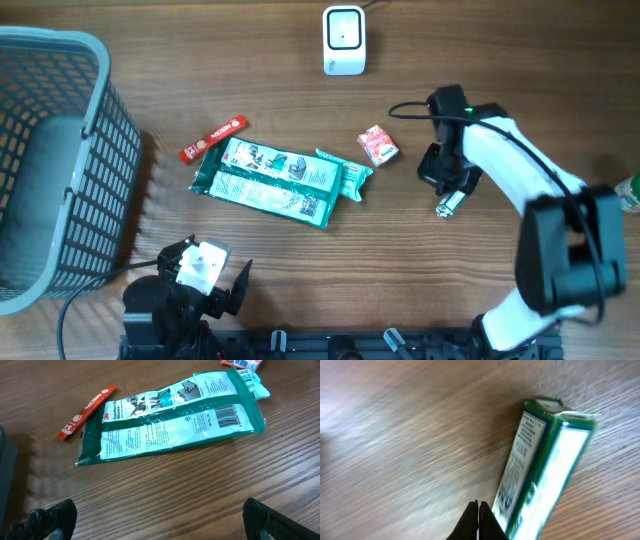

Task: Scan the item barcode
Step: 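Move the right gripper to the green-white box and grasp it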

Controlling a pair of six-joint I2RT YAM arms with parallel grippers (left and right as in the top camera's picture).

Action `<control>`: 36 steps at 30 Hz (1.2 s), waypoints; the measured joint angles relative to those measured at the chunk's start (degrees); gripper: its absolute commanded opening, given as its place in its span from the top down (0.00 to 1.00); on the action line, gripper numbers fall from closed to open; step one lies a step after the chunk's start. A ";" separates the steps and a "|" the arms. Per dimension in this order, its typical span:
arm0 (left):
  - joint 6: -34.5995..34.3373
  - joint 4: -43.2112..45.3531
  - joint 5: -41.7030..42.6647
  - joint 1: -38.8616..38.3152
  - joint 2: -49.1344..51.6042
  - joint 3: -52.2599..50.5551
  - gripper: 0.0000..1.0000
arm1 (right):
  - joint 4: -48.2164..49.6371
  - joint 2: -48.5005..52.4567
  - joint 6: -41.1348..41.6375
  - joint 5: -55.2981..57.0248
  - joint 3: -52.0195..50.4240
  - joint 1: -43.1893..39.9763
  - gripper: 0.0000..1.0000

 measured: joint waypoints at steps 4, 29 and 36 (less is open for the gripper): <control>0.00 -0.02 0.00 0.00 0.00 0.00 0.00 | -5.22 -10.86 0.07 -0.37 0.00 0.00 0.20; 0.00 0.00 0.00 0.00 0.00 0.00 0.00 | 26.29 -8.76 12.02 -0.74 -21.94 -8.24 0.73; 0.00 0.00 0.00 0.00 0.00 0.00 0.00 | 26.40 -8.48 1.99 -10.88 -21.73 -8.90 0.78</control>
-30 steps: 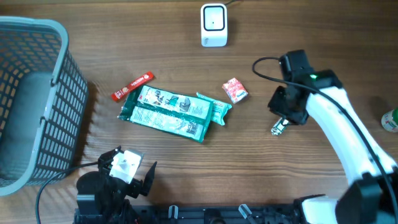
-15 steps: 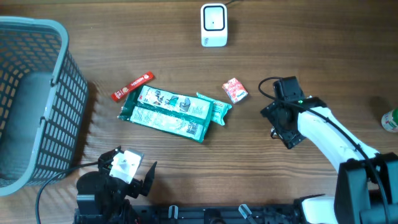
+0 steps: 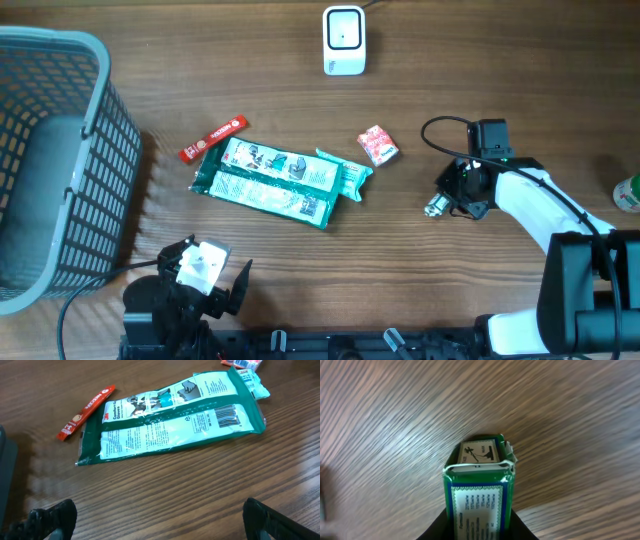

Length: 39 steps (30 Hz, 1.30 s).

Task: Scan the item barcode
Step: 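Move the right gripper to the green-white box and grasp it, then lift the box and hold it under the white scanner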

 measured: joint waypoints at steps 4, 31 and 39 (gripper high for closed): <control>0.00 0.00 0.00 0.00 0.00 0.00 0.00 | -0.02 0.52 -9.64 -7.98 0.39 0.00 0.79; 0.00 0.00 0.00 -0.02 0.00 0.00 0.00 | 27.91 0.72 -38.27 -81.77 1.68 0.15 0.78; 0.00 0.00 0.00 0.00 0.00 0.00 0.00 | 32.89 0.72 -27.67 -82.51 1.68 0.15 0.78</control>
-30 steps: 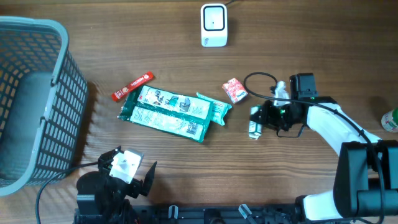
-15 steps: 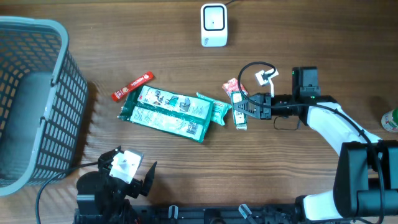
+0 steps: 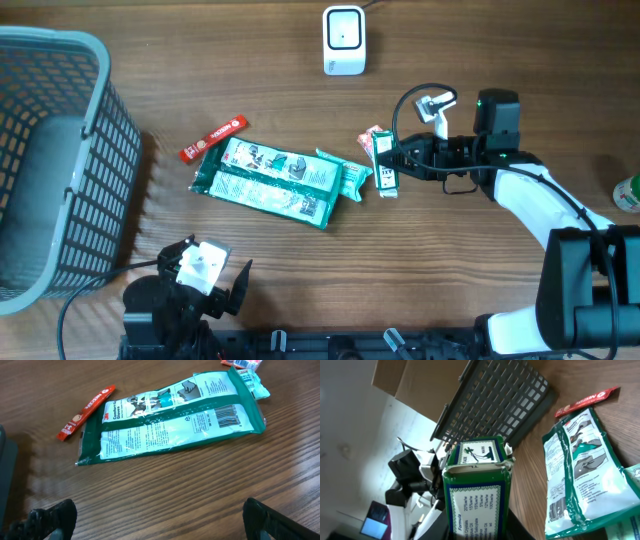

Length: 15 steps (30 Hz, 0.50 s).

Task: Scan the item barcode
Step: 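Lift the box and hold it under the white scanner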

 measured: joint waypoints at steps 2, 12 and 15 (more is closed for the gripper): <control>0.00 0.00 0.00 0.00 0.00 0.00 0.00 | 1.44 0.00 2.73 0.00 0.00 0.00 0.79; 0.00 0.00 0.00 0.00 0.00 0.00 0.00 | 11.02 0.00 18.73 2.89 0.00 0.35 0.95; 0.00 -0.02 0.00 0.00 0.00 0.00 0.00 | 21.29 0.04 30.80 3.43 0.04 1.51 0.95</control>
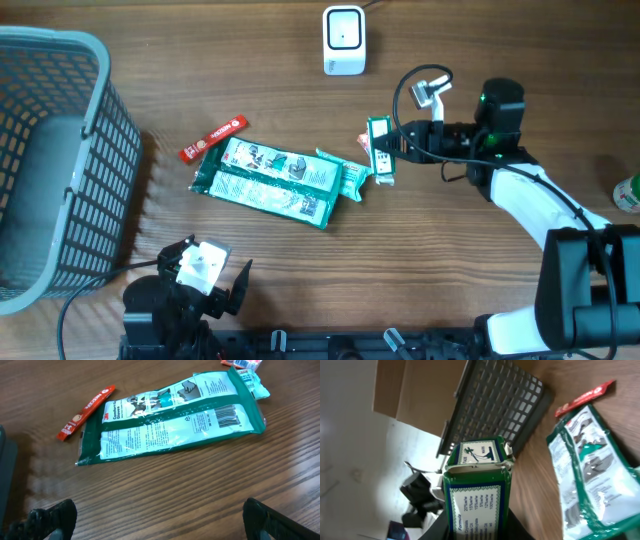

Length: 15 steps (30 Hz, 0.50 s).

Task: Scan the item barcode
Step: 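Lift the box and hold it under the white scanner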

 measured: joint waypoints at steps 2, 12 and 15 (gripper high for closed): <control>0.00 0.00 0.00 0.00 0.00 0.00 0.00 | 3.41 0.02 6.97 0.02 0.07 0.26 0.96; 0.00 0.02 0.00 0.00 0.00 0.00 0.00 | 5.11 0.04 60.17 -3.43 0.17 0.26 0.96; 0.00 0.00 0.00 -0.02 0.00 0.00 0.00 | 1.60 0.04 67.52 -2.95 0.22 -0.46 0.96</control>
